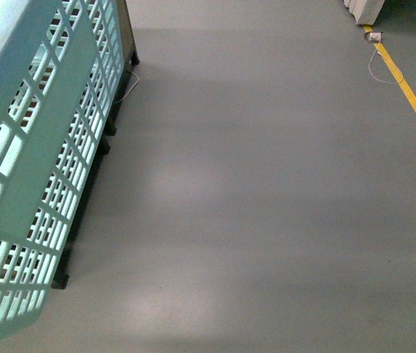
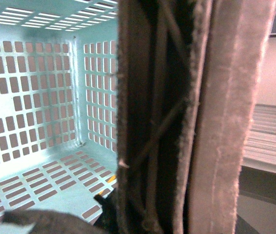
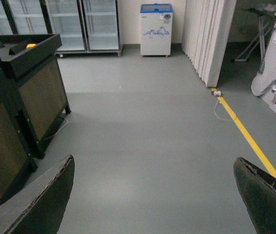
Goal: Pick lemon and mango into basket
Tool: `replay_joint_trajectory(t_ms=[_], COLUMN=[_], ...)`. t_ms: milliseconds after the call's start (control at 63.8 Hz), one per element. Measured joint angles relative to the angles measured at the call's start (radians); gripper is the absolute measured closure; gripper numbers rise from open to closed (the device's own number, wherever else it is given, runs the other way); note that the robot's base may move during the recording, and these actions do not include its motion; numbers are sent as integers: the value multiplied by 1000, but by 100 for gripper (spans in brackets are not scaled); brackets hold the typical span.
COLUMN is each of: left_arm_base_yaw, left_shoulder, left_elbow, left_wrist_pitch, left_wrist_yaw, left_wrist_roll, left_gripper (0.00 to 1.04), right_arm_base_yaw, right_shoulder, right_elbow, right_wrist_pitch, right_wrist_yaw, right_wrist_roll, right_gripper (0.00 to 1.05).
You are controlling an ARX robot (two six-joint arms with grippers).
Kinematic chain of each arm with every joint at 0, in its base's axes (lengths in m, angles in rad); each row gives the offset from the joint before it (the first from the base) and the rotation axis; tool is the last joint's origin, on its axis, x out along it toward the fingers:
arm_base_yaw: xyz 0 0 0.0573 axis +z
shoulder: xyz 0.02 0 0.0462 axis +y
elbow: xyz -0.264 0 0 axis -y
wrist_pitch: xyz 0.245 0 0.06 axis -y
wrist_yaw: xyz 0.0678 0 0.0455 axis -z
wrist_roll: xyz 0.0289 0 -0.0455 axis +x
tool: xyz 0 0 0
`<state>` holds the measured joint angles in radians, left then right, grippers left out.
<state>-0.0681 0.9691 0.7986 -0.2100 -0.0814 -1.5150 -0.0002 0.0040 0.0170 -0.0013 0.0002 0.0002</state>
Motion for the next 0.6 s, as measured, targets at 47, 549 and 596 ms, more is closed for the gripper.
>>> replay_joint_trajectory(t_ms=[47, 549, 596], left_arm_base_yaw=[0, 0, 0], left_shoulder=[0, 0, 0], left_elbow=[0, 3, 3], left_wrist_pitch=[0, 0, 0], left_wrist_yaw=[0, 0, 0], left_wrist_roll=[0, 0, 0], left_gripper=[91, 91, 91], right_arm_base_yaw=[0, 0, 0], right_shoulder=[0, 0, 0], right_elbow=[0, 0, 0], right_wrist_pitch=[0, 0, 0], right_wrist_yaw=[0, 0, 0], right_wrist_roll=[0, 0, 0], right_gripper=[9, 9, 9])
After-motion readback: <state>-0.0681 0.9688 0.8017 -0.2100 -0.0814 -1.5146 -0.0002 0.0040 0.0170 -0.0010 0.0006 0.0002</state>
